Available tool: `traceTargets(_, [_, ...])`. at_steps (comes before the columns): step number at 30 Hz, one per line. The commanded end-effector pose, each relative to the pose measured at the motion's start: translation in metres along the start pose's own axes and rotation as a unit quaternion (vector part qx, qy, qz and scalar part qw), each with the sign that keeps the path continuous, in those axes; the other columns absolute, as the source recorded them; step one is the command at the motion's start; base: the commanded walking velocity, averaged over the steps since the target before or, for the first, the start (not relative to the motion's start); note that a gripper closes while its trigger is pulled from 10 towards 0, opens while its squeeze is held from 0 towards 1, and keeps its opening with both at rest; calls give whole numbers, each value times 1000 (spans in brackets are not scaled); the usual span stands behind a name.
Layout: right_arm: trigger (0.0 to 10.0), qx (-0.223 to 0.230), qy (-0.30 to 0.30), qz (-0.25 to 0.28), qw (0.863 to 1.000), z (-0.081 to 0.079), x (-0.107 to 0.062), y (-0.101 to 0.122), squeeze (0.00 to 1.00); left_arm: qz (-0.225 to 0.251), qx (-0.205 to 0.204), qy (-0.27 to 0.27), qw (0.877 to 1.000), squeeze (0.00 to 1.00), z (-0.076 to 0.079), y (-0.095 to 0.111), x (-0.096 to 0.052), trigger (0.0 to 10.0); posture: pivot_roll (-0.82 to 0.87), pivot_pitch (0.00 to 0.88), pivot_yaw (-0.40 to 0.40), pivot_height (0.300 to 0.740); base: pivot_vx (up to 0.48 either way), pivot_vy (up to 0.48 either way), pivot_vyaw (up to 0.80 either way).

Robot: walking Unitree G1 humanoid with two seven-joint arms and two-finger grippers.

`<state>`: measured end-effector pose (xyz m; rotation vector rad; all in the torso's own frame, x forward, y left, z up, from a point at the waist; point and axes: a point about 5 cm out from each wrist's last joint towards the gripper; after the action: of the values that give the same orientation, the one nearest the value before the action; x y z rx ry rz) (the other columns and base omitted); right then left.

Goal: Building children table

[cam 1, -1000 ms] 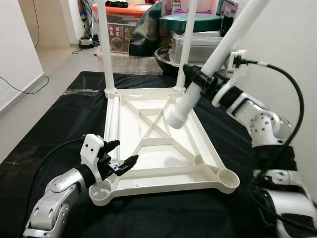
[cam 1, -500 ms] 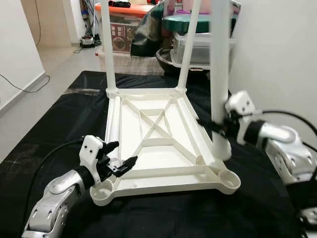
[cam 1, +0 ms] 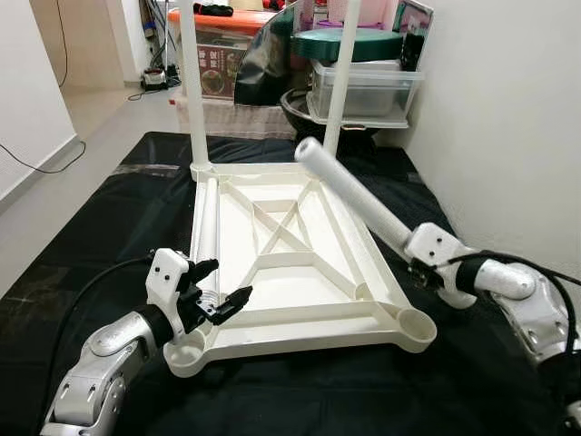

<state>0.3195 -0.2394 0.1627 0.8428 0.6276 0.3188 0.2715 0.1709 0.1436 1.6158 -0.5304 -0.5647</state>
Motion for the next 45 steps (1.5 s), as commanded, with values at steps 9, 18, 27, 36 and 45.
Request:
traceTargets(9, [0, 193, 44, 137, 971, -27, 13, 38, 0, 6, 7, 10, 1000, 0, -2, 2, 0, 10000, 88, 0, -138, 740, 0, 0, 0])
traceTargets(18, [0, 221, -28, 180, 958, -31, 40, 56, 0, 9, 10, 18, 1000, 0, -3, 2, 3, 10000, 101, 0, -153, 740, 0, 0, 0])
traceTargets(27, [0, 193, -40, 159, 967, 13, 4, 53, 0, 11, 8, 18, 1000, 0, -4, 3, 1, 10000, 67, 0, -139, 740, 0, 0, 0])
traceTargets(36, [0, 237, 51, 237, 941, 7, -38, 80, 0, 17, 2, 19, 1000, 0, -6, 5, 1, 10000, 37, 0, -122, 740, 0, 0, 0])
traceTargets(45, [0, 249, 56, 240, 937, -18, -26, 74, 0, 21, -6, 25, 999, 0, -8, 7, 1, 10000, 44, 0, -122, 740, 0, 0, 0])
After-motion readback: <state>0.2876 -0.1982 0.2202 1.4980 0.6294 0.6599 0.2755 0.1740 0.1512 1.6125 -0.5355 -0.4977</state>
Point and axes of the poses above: a point about 5 cm out from each wrist's last joint towards the gripper, its own x axis pointing out of the wrist towards the gripper, its own y axis along the axis of the wrist's last joint, z = x × y, and after that the axes turned 8 degrees about x, right-handed
